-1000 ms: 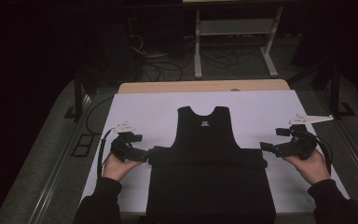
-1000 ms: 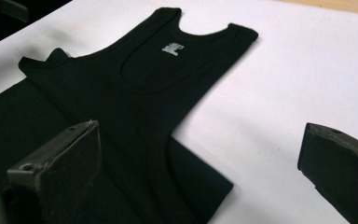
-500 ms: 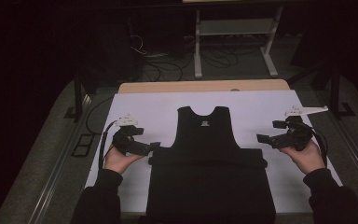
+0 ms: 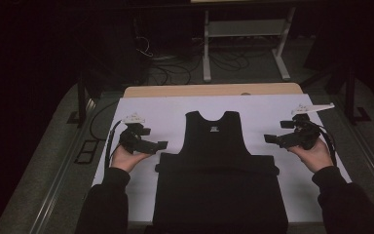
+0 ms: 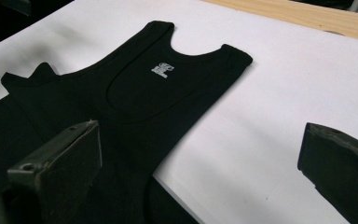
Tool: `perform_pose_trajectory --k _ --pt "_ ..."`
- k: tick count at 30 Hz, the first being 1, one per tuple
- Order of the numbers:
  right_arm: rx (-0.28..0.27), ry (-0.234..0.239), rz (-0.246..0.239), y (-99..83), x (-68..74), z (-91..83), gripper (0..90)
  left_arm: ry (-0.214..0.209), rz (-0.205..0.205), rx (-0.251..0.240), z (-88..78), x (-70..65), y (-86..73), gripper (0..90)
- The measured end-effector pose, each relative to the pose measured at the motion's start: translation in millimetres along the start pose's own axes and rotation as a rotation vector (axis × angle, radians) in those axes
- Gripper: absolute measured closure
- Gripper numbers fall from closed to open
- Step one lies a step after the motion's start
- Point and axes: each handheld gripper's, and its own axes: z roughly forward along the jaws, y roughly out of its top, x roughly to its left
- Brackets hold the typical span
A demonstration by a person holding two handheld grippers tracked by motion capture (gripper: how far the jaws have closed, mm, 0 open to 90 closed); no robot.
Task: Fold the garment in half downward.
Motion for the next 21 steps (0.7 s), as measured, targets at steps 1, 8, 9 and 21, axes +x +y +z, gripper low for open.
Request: perform_pose_trajectory --k 1,8,9,21 --pt "0.002 0.000 -0.001 1.3 -0.5 0.9 0.0 -0.002 -0.001 0.000 0.7 0.2 0.5 0.0" --pt "0.021 -0.004 -0.001 10.1 -5.0 6.5 0.0 -0.013 0.021 0.008 6.8 -1.2 9.6 0.0" --pt "0.016 -0.007 0.002 11.1 -5.3 7.1 0.0 -0.013 0.022 0.011 7.7 -1.2 11.3 0.0" --pt "0.018 -0.011 -0.002 26.2 -13.5 15.0 0.0 -0.018 0.042 0.030 16.1 4.3 30.5 0.0"
